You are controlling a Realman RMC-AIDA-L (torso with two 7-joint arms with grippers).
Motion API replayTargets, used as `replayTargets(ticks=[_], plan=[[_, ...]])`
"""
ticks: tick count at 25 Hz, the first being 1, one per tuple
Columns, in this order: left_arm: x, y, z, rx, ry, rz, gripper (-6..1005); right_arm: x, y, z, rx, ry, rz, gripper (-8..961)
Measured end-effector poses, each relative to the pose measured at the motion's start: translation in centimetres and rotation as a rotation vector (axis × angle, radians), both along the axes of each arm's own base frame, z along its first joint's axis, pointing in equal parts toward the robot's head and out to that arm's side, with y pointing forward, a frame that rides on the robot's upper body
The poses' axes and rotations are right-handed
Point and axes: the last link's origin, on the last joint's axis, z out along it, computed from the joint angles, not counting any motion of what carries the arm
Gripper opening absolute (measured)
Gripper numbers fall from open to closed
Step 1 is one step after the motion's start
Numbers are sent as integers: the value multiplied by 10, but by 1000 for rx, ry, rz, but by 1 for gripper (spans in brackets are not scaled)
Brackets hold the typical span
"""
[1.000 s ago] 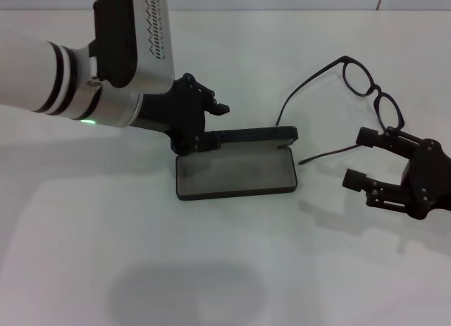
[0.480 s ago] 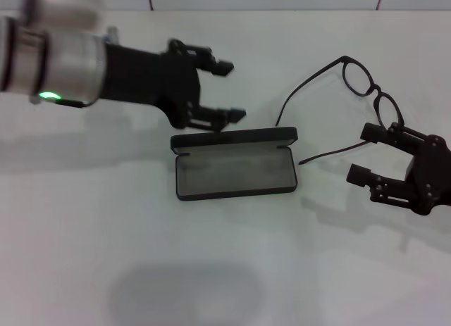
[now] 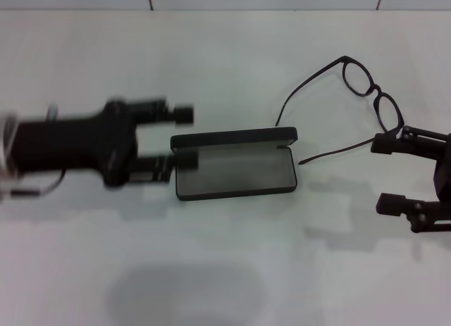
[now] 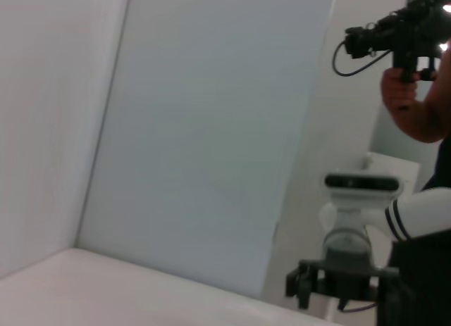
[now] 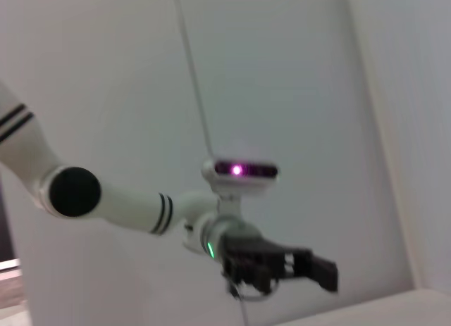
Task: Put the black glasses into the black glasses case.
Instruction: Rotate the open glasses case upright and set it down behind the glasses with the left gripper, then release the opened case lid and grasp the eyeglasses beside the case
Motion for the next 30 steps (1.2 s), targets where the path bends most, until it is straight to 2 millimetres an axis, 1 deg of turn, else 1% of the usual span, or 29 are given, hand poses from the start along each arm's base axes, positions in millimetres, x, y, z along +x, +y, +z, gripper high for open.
replayTargets(ticks=[2,3,6,9,12,15,21,23,25,27,28,29,30], plan=[[-13,-18,-11,40,-14,7,718,-3,0,1,-7,-2,27,825],[-18,-28,-16,63,-22,9,719,-4,-1,-3,-10,-7,46,825],[-26,-44,-26,94,-35,22,719,-6,-5,-12,-22,-15,67,824],[-33,-58,-33,113,-39,38,718,-10,-9,-29,-39,-36,99,824],[-38,-64,-35,117,-40,52,718,-15,-7,-39,-52,-53,117,824],[-40,-66,-35,103,-28,55,718,-19,-2,-44,-67,-62,115,824],[-43,-66,-32,85,-14,65,717,-26,7,-48,-80,-86,119,824],[-44,-65,-30,86,-11,67,717,-32,14,-42,-93,-96,119,824],[-45,-65,-28,87,-8,68,717,-40,25,-27,-103,-127,115,824],[-45,-63,-26,85,-3,65,716,-56,43,1,-121,-227,103,824],[-44,-62,-25,83,-1,63,716,-63,49,11,-136,-284,92,824],[-44,-60,-24,81,2,60,716,-74,58,26,-146,-360,80,824],[-44,-60,-24,81,2,60,716,-83,64,35,-160,-421,60,824]])
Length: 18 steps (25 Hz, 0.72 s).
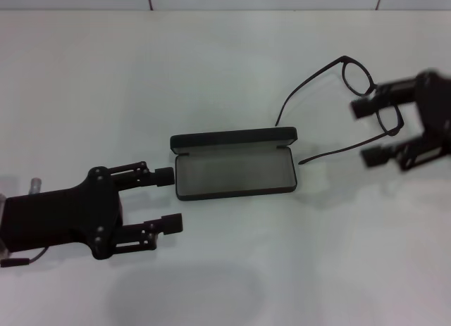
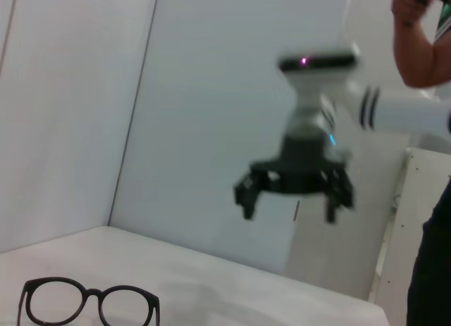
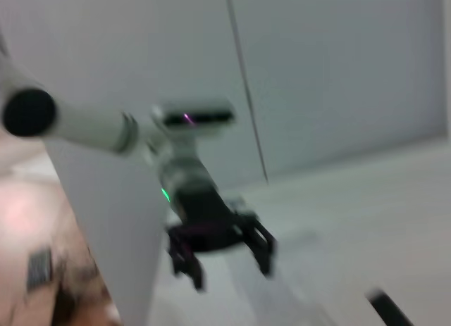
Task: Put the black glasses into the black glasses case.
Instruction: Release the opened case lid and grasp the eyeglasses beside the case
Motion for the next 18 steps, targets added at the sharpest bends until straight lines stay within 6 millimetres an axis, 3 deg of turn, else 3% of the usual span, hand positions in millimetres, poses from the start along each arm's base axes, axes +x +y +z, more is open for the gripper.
replayTargets(ticks=[5,9,14,18], plan=[[0,4,4,-13,19,-9,716,-41,39,36,100,-412,-165,824],[1,6,2,-15,25,-9,715,-54,61,44,212,-615,-315,824],[1,11,-1,-4,42,-3,715,-55,83,25,338,-694,-438,819],[4,15,-2,-1,44,-14,714,-37,91,-8,344,-728,-498,813]])
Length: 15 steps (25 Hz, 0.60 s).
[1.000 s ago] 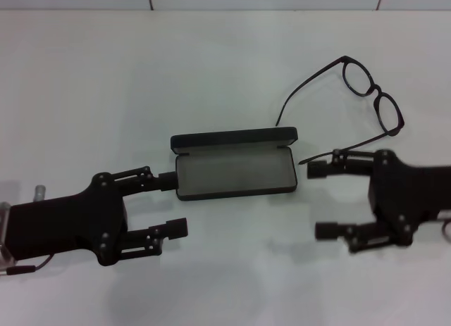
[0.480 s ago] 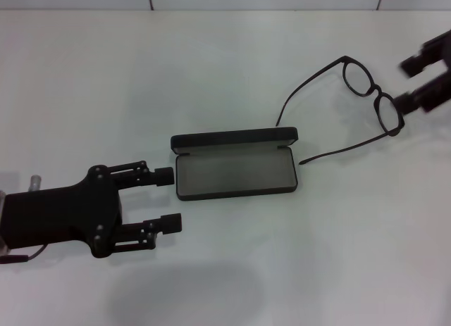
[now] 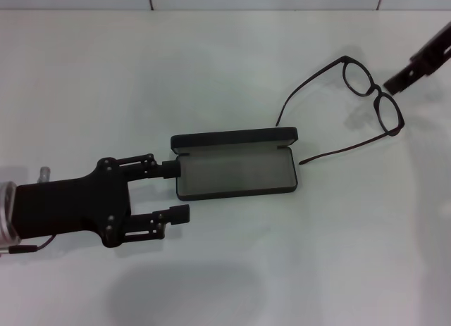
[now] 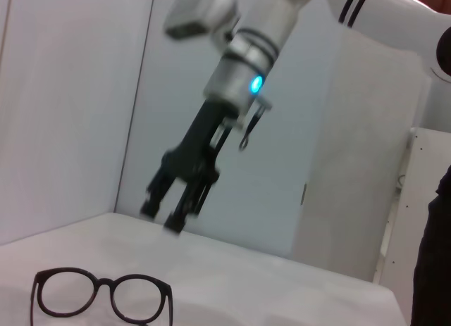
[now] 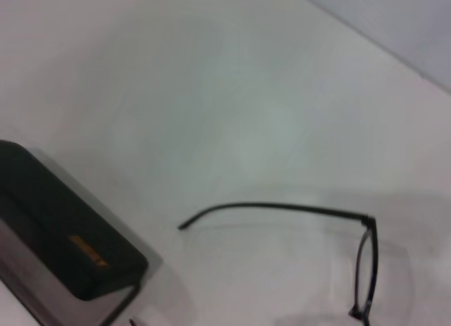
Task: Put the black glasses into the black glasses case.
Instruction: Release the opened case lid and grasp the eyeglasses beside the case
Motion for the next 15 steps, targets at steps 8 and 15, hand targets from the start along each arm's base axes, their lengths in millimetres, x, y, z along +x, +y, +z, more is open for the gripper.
replayTargets(ticks=[8,15], plan=[[0,1,-1,5,6,0,713,23,14,-31,104,19,-18,663],[0,3,-2,13,11,4,713,41,23,-48,163,41,-60,536]])
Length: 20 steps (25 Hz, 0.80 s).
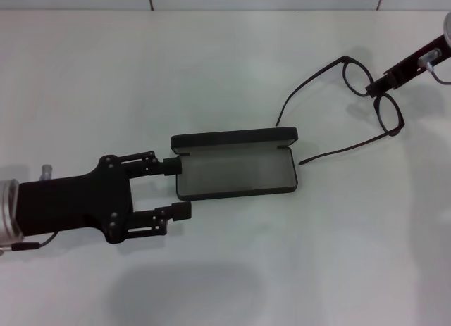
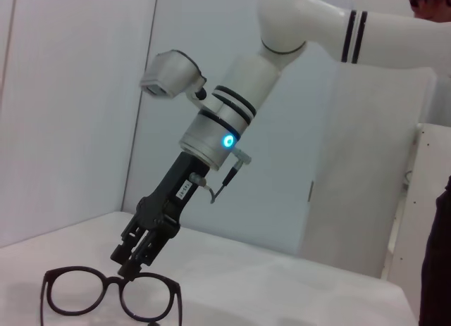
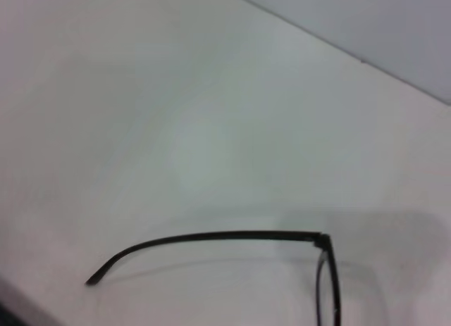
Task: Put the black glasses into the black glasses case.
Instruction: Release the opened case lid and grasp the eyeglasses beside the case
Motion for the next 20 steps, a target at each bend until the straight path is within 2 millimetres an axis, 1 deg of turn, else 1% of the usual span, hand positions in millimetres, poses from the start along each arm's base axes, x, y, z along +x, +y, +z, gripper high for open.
replayTargets(ticks=[2,3,8,15,17,20], plan=[[0,1,-1,3,5,4,714,0,0,0,0,0,0,534],[0,1,-2,3,6,5,714,5,3,-5,33,18,-17,532],[1,3,-3,7,6,3,714,8,4,-11,47,40,-41,527],[2,2,-5,20,4,-7,714,11,5,-25,72,75,-50,468],[2,1,-6,21,3,-7,714,13,4,-31,71,75,-53,451],[1,2,-6,27,8,-1,714,13,4,-34,66,63,-45,426]])
